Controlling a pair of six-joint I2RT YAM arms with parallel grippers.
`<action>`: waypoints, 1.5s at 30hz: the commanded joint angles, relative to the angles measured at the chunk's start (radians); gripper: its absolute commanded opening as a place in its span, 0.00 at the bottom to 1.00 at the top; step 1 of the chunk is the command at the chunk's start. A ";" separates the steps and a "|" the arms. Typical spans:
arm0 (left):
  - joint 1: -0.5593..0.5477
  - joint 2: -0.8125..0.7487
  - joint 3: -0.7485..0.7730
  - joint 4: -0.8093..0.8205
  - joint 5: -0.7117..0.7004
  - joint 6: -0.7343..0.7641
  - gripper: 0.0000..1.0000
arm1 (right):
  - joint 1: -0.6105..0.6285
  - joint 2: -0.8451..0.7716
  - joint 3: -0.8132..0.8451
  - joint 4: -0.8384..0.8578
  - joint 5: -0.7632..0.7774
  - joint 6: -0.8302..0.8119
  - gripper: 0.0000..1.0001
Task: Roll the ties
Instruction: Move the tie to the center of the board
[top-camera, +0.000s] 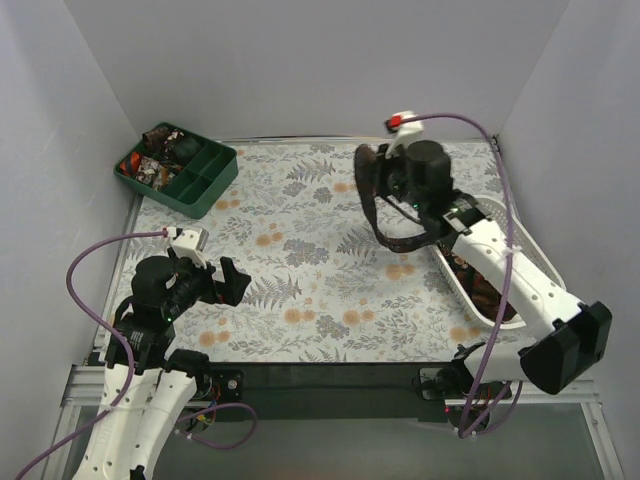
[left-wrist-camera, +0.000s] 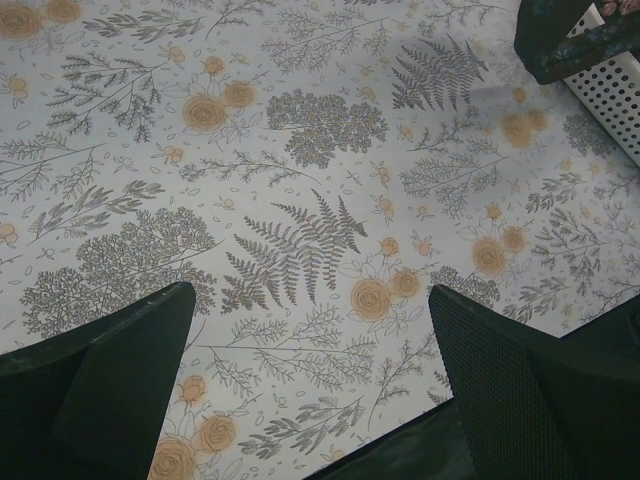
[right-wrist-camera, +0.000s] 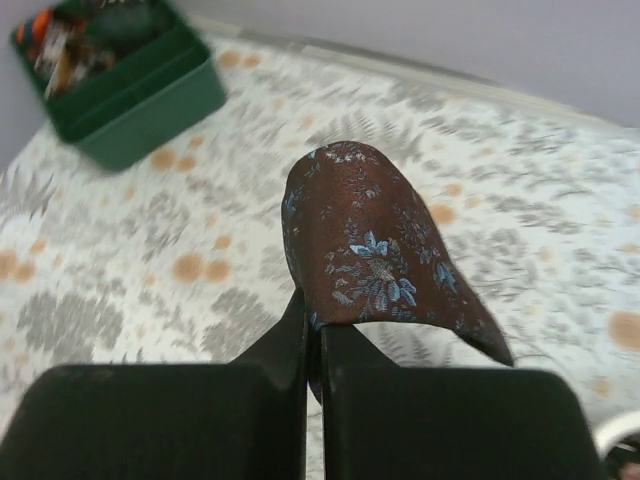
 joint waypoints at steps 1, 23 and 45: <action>-0.003 -0.006 0.011 0.008 -0.013 -0.017 0.98 | 0.180 0.087 0.000 0.011 0.104 -0.065 0.01; -0.001 -0.040 0.177 -0.085 -0.154 -0.011 0.98 | 0.586 0.537 0.624 0.028 0.178 -0.172 0.01; -0.003 -0.010 0.162 -0.038 -0.152 -0.017 0.98 | 0.481 0.353 0.542 0.286 0.668 -1.012 0.01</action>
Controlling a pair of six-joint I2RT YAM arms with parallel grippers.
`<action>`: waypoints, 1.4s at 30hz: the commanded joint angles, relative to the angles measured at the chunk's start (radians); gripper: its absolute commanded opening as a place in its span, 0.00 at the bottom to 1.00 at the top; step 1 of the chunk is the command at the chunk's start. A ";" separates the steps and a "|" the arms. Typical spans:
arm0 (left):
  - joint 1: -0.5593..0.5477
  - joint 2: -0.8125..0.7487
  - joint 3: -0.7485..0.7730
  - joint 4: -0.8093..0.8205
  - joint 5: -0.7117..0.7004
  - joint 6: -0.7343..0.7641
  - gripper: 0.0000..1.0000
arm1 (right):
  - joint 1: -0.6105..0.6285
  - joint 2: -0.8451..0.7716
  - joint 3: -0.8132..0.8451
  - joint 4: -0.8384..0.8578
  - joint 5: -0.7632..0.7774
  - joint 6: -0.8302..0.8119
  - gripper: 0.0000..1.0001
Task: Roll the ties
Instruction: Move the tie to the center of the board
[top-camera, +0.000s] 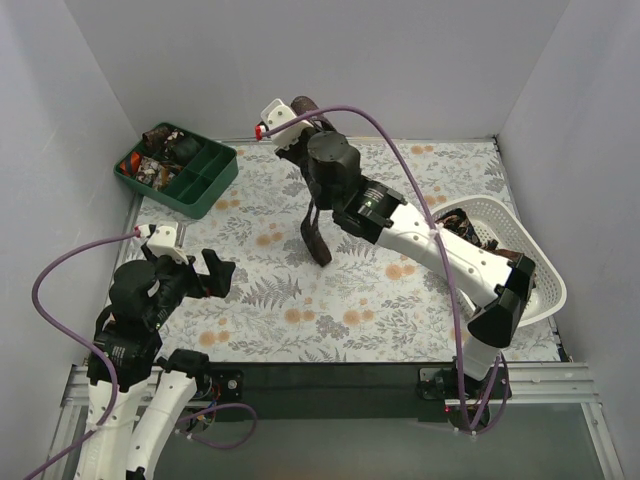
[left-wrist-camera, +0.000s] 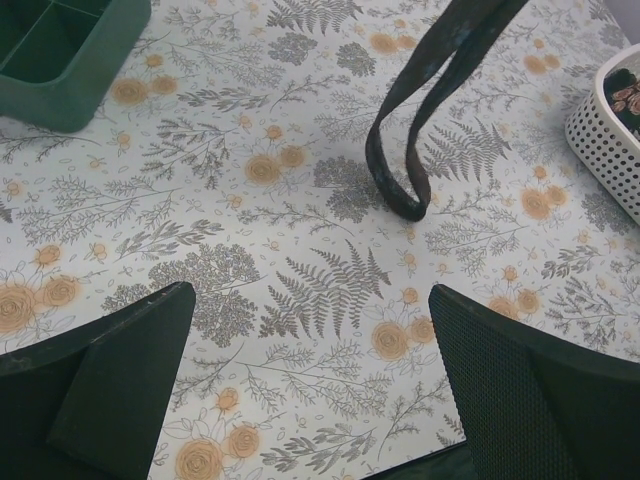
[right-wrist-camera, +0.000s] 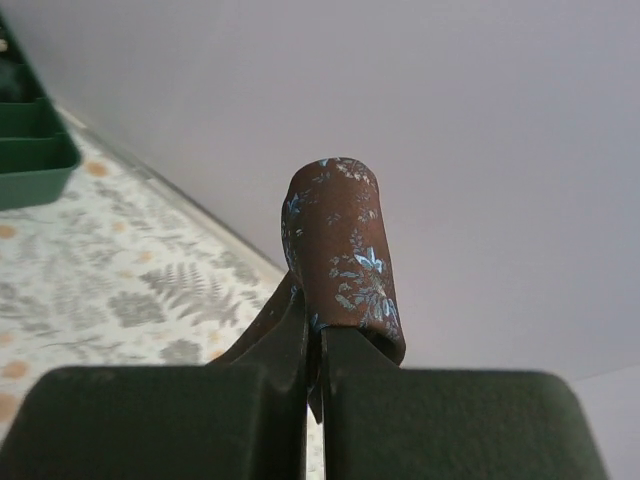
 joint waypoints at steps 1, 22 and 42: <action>-0.003 0.011 0.007 0.021 -0.001 0.003 0.98 | 0.014 -0.097 -0.045 0.172 0.071 -0.240 0.01; -0.003 -0.068 -0.001 -0.055 -0.079 -0.026 0.98 | 0.289 0.243 -0.105 -0.087 -0.302 0.301 0.55; -0.003 0.117 -0.142 0.165 -0.003 -0.095 0.98 | -0.410 -0.274 -0.852 -0.228 -0.489 0.752 0.61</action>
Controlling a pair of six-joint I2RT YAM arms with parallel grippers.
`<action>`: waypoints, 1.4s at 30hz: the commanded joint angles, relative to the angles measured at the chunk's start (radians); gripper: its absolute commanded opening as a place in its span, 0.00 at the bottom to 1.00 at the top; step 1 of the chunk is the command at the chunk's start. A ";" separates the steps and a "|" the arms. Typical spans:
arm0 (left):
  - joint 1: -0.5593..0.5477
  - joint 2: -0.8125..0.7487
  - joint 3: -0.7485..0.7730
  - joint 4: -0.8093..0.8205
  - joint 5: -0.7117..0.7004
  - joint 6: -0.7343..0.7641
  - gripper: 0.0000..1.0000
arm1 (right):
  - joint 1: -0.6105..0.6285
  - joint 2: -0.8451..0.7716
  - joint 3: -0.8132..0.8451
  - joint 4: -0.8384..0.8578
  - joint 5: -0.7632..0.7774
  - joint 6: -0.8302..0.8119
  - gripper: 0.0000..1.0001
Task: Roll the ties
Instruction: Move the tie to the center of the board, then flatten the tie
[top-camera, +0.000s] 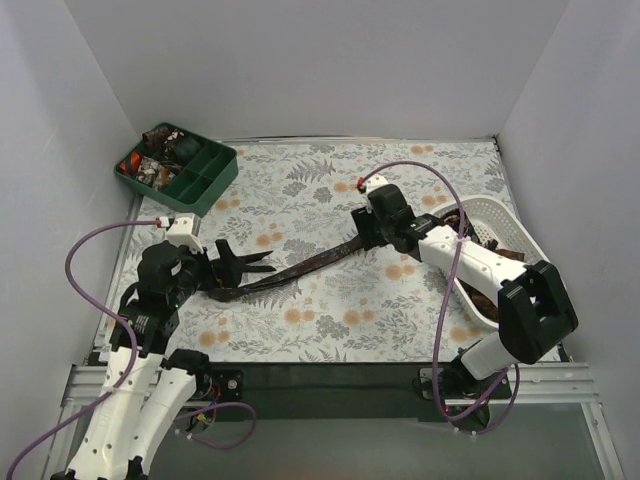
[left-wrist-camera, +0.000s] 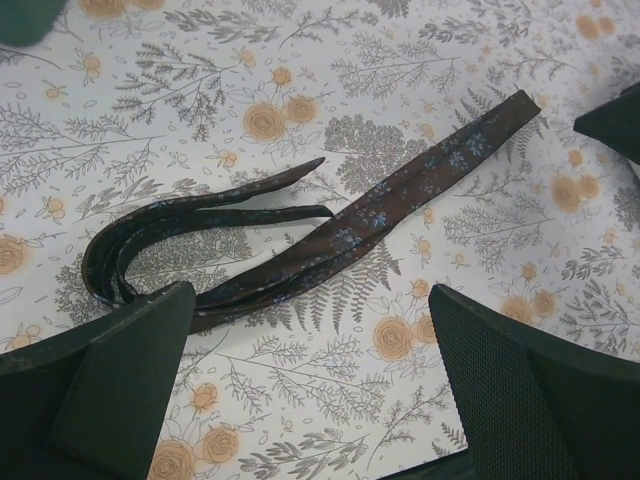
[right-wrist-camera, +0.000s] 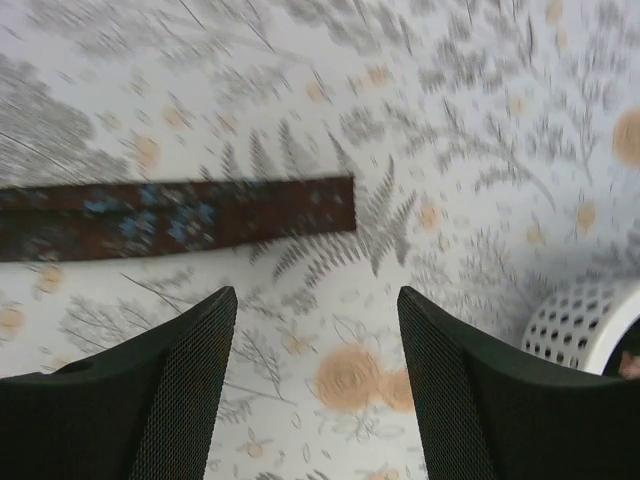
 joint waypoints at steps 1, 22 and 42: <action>0.003 0.040 -0.031 0.101 0.020 -0.012 0.98 | -0.086 -0.047 -0.086 -0.052 -0.071 0.118 0.61; 0.003 0.207 -0.094 0.203 -0.091 0.094 0.98 | -0.516 -0.109 -0.181 0.006 -0.394 0.230 0.72; 0.003 0.381 -0.048 0.286 0.010 0.394 0.98 | -0.460 0.319 0.044 0.180 -0.832 0.138 0.65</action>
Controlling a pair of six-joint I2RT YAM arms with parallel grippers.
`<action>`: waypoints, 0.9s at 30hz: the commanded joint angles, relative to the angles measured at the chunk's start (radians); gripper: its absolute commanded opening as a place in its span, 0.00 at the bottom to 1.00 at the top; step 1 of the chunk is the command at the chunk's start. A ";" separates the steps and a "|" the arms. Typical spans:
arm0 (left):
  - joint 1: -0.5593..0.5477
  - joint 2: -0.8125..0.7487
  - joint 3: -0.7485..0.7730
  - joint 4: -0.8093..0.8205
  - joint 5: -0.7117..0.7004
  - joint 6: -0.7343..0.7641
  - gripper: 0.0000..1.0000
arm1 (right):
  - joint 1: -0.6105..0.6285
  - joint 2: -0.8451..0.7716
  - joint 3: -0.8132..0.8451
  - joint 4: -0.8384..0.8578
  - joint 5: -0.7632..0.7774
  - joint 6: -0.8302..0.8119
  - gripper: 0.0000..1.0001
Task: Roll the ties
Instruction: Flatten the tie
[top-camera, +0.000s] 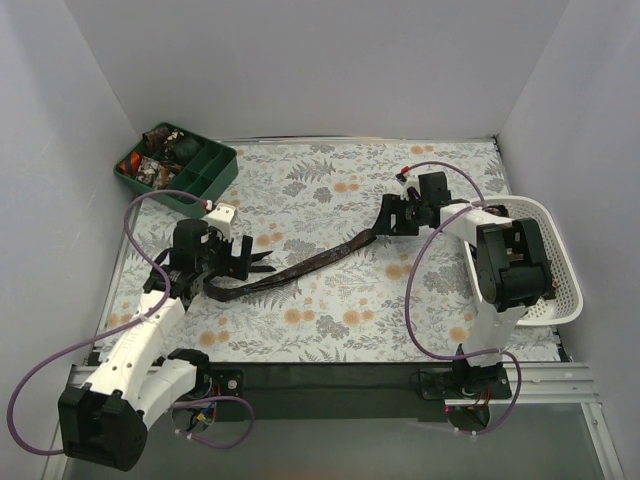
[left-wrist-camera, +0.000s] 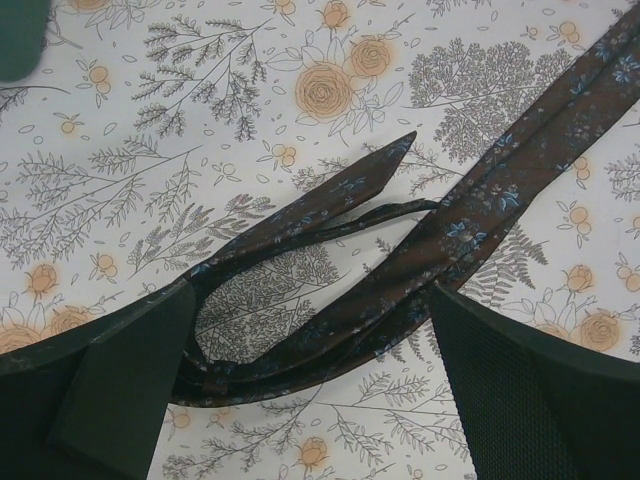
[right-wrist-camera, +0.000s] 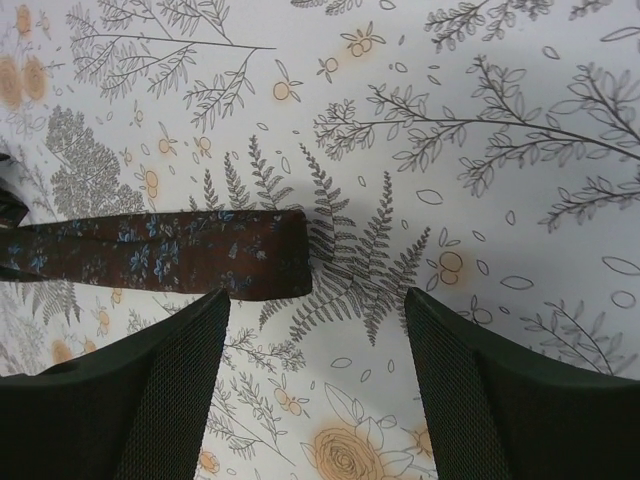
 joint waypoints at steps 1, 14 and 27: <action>0.003 0.010 0.043 0.030 0.026 0.085 0.98 | 0.014 0.027 0.035 0.068 -0.094 -0.014 0.65; 0.001 0.092 0.077 -0.001 -0.029 0.209 0.98 | 0.023 0.109 0.030 0.146 -0.149 0.002 0.51; 0.003 0.271 0.144 -0.035 0.035 0.395 0.98 | 0.023 0.129 0.007 0.157 -0.169 0.005 0.04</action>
